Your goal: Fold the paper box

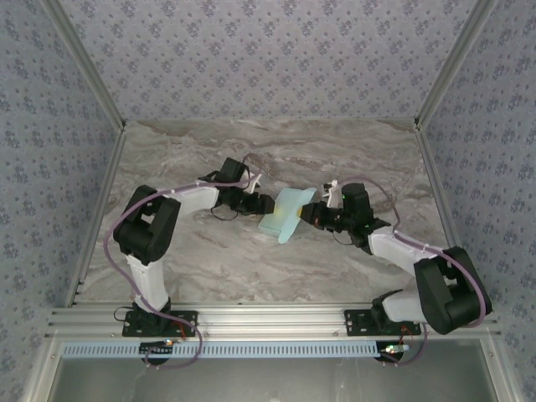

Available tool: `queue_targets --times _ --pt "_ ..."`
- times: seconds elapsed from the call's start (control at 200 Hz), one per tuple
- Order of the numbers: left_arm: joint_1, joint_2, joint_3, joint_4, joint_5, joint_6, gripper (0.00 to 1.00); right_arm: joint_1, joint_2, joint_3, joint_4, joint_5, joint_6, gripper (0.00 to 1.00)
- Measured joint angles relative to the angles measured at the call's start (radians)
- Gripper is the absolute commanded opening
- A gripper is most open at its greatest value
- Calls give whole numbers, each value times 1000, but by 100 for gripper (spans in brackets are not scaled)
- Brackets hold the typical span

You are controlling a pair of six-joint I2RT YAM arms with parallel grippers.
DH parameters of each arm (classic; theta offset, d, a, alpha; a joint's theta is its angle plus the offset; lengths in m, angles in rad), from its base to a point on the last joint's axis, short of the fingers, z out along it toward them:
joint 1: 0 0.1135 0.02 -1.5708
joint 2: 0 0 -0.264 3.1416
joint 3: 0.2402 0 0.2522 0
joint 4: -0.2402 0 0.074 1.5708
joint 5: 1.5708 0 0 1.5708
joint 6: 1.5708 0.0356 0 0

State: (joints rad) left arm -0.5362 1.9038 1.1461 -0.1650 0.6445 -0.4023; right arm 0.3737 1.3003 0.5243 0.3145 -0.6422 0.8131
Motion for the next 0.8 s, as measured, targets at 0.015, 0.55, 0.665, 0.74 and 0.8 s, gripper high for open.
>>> queue_targets --times 0.015,0.55,0.665,0.74,0.8 --pt "-2 3 0 2 3 0 57 0 -5 1 -5 0 0 14" --pt "-65 71 52 8 9 -2 63 35 -64 73 -194 158 67 14" --pt "-66 70 52 8 -18 -1 66 56 -64 89 -223 206 72 14" --pt "-66 64 45 9 -36 -3 69 73 -64 97 -233 237 76 14" --pt "-63 49 30 10 -45 -3 70 87 -64 104 -240 262 80 14"
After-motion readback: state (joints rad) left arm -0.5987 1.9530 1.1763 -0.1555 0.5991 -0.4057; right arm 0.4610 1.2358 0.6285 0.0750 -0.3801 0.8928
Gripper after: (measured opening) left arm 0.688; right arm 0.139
